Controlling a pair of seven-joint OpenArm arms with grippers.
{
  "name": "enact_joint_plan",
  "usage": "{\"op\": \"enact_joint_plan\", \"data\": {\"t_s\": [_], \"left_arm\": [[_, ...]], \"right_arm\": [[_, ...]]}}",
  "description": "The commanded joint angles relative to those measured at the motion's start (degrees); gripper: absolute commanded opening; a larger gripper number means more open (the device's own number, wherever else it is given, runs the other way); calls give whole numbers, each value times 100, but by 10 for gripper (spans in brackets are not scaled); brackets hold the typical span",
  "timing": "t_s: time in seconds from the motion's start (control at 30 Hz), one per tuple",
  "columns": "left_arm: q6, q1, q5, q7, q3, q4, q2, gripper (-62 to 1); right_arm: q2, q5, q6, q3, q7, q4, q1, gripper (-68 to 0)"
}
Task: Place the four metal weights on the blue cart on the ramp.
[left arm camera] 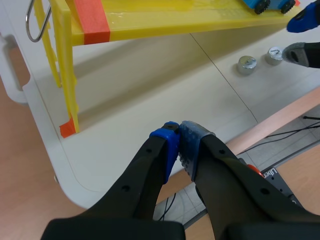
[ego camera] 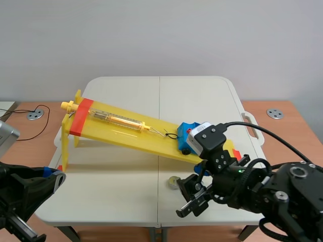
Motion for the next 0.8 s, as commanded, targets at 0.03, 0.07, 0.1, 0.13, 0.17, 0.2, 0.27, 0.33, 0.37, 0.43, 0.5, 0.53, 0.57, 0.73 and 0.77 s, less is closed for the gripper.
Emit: {"op": "enact_joint_plan", "data": {"t_s": [0.03, 0.07, 0.1, 0.13, 0.17, 0.2, 0.27, 0.33, 0.37, 0.43, 0.5, 0.53, 0.57, 0.73, 0.77], "left_arm": [[-144, -114, -402, -553, -92, 404, 46, -571], [-144, -114, -402, -553, -92, 404, 46, -571], [-144, -114, -402, -553, -92, 404, 46, -571], [-144, -114, -402, -553, -92, 404, 46, -571], [-144, -114, -402, -553, -92, 404, 46, -571], [-144, -114, -402, -553, -92, 404, 46, -571], [-144, -114, -402, -553, -92, 404, 46, -571], [-144, -114, -402, -553, -92, 404, 46, -571], [-144, -114, -402, -553, -92, 404, 46, -571], [-144, -114, -402, -553, -92, 404, 46, -571], [-144, -114, -402, -553, -92, 404, 46, -571], [-144, -114, -402, -553, -92, 404, 46, -571], [-144, -114, -402, -553, -92, 404, 46, -571], [-144, -114, -402, -553, -92, 404, 46, -571], [-144, -114, -402, -553, -92, 404, 46, -571]], "right_arm": [[-116, 120, -227, 20, 903, 127, 573, -356], [-160, 66, -269, -20, 938, 31, 623, -356], [-210, 17, -319, -66, 979, -61, 678, -356], [-254, -48, -352, -105, 1036, -155, 734, -356], [-302, -81, -354, -144, 1069, -247, 787, -356], [-348, -125, -374, -173, 1097, -332, 844, -356], [-442, -201, -444, -245, 1158, -479, 935, -356], [-522, -273, -503, -319, 1209, -610, 1027, -358], [-553, -295, -518, -354, 1209, -671, 1071, -358], [-619, -343, -608, -411, 1224, -772, 1143, -358], [-658, -365, -634, -468, 1239, -881, 1211, -361], [-673, -365, -640, -496, 1241, -940, 1239, -371], [-693, -365, -656, -514, 1244, -997, 1266, -372], [-723, -369, -706, -579, 1255, -1145, 1287, -372], [-723, -369, -723, -584, 1255, -1169, 1287, -372]]}}
